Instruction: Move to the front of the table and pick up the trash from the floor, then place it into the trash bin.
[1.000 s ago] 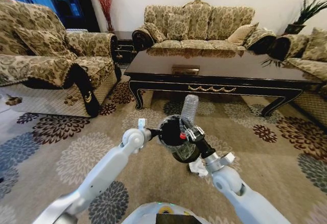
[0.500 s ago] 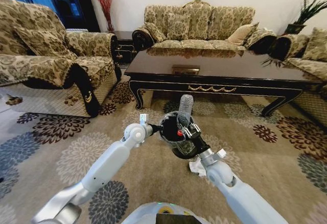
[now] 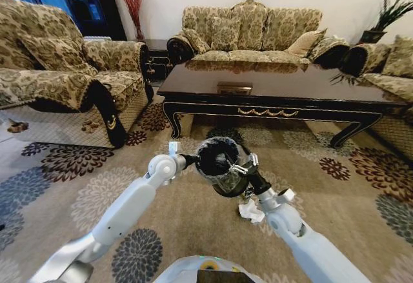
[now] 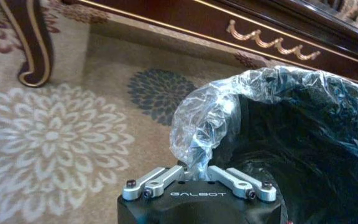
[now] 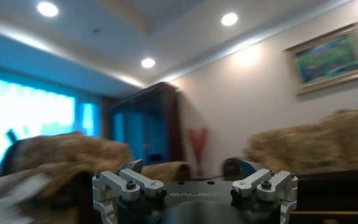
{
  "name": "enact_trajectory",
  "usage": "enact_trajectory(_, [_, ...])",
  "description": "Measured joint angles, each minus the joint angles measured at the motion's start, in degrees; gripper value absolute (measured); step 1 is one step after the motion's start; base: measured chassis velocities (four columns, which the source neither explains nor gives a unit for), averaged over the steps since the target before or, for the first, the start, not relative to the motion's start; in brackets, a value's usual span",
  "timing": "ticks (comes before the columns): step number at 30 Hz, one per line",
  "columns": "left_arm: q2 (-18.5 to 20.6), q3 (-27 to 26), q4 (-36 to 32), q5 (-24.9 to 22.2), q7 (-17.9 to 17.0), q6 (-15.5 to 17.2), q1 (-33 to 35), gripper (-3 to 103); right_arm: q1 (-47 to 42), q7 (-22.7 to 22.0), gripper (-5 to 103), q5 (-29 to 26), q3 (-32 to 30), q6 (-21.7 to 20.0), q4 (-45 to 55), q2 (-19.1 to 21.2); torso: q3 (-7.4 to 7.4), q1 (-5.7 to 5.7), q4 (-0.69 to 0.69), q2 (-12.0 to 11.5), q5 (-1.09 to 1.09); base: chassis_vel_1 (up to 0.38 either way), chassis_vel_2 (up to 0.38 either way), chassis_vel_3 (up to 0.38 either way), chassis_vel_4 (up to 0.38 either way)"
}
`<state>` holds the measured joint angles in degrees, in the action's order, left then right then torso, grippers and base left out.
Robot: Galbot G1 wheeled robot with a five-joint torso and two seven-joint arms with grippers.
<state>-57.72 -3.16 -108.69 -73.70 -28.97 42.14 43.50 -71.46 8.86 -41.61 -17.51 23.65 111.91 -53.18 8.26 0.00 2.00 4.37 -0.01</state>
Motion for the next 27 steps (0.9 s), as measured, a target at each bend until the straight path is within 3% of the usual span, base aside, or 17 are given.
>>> enact_trajectory(5, [2.1,-2.3,-2.0,0.4,0.1,0.0,2.6,2,-2.5,-5.8,100,-1.6,-5.9,-3.5,-1.5,0.7,0.00,0.00,0.00,0.0,0.00,0.000,0.000,0.000,0.000])
enact_trajectory(7, [4.6,-4.1,-3.5,0.6,0.1,0.0,4.5,2,-5.4,-17.6,100,0.8,-9.3,-12.9,-2.6,2.3,0.00,0.00,0.00,0.0,0.00,0.000,0.000,0.000,0.000])
enact_trajectory(8, [5.0,-4.5,-3.7,0.6,0.1,0.0,4.8,2,-5.9,-20.9,100,1.2,-9.5,-15.8,-2.8,2.7,0.00,0.00,-0.01,0.0,-0.01,0.000,0.000,0.000,0.000])
enact_trajectory(9, [5.0,-4.5,-3.7,0.6,0.1,0.0,4.8,2,-5.9,-20.9,100,1.2,-9.5,-15.8,-2.8,2.7,0.00,0.00,-0.01,0.0,-0.01,0.000,0.000,0.000,0.000])
enact_trajectory(10, [5.7,-5.0,-4.0,0.6,0.1,0.0,5.2,2,-6.6,-25.9,100,1.0,-9.5,-20.5,-3.3,3.3,0.00,0.00,0.00,0.0,0.02,0.000,0.000,0.000,0.000])
enact_trajectory(11, [6.3,-5.5,-4.4,0.6,0.1,0.0,5.5,2,-7.3,-30.9,100,-1.4,-9.1,-25.9,-4.1,4.1,0.00,0.00,-0.01,0.0,0.02,0.000,0.000,0.000,0.000])
enact_trajectory(13, [6.9,-6.1,-5.1,0.6,0.1,0.0,5.7,2,-7.5,-36.4,100,-5.4,-7.8,-32.3,-5.8,4.8,0.00,0.00,0.00,0.0,0.01,0.000,0.000,0.000,0.000])
enact_trajectory(15, [7.1,-6.2,-5.3,0.5,0.1,0.0,5.7,2,-7.5,-38.1,100,-6.5,-7.3,-34.0,-6.5,5.0,0.00,0.00,0.00,0.0,0.01,0.000,0.000,0.000,0.000])
enact_trajectory(18, [7.5,-6.6,-5.8,0.4,0.0,0.0,5.7,2,-6.9,-48.0,100,-14.5,-4.0,-42.9,-9.4,4.9,0.00,0.00,-0.01,0.0,0.01,0.000,0.000,0.000,0.000])
enact_trajectory(20, [7.6,-6.6,-5.8,0.4,0.0,0.0,5.7,2,-6.8,-49.3,100,-15.4,-3.7,-43.8,-9.6,4.8,0.00,0.00,0.00,0.0,0.02,0.000,0.000,0.000,0.000])
enact_trajectory(22, [7.8,-6.7,-5.8,0.5,-0.1,0.0,5.7,2,-6.5,-59.3,100,-23.8,-2.1,-50.7,-10.7,3.9,0.00,0.00,0.00,0.0,0.01,0.000,0.000,0.000,0.000])
enact_trajectory(27, [8.0,-6.7,-5.8,0.6,-0.1,0.0,5.8,2,-5.2,-64.5,100,-29.9,-1.7,-56.6,-13.3,2.8,0.00,0.00,0.00,0.0,0.01,0.000,0.000,0.000,0.000])
